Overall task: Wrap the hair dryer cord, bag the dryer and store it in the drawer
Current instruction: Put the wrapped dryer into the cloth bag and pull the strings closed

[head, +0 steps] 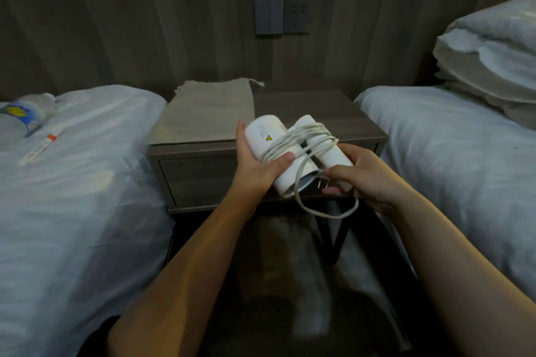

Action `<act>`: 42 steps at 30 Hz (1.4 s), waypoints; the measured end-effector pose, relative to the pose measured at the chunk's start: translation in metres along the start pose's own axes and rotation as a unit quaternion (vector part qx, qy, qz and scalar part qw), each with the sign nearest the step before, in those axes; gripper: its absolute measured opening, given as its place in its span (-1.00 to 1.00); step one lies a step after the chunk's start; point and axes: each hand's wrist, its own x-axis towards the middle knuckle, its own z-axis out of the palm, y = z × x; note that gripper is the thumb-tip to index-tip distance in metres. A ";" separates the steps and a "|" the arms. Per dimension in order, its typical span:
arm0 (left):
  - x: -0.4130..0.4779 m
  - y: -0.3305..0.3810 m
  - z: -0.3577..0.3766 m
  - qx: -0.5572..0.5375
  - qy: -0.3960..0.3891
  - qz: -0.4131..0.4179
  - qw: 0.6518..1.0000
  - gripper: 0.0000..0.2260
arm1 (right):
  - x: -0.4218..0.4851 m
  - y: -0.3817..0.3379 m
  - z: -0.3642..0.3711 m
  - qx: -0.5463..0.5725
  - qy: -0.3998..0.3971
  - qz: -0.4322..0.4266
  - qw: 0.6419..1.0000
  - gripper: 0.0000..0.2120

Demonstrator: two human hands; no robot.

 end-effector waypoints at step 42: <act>0.232 0.019 -0.080 0.670 -0.116 0.073 0.730 -0.81 | 0.181 -0.029 -0.003 0.253 0.102 0.035 0.961 -0.86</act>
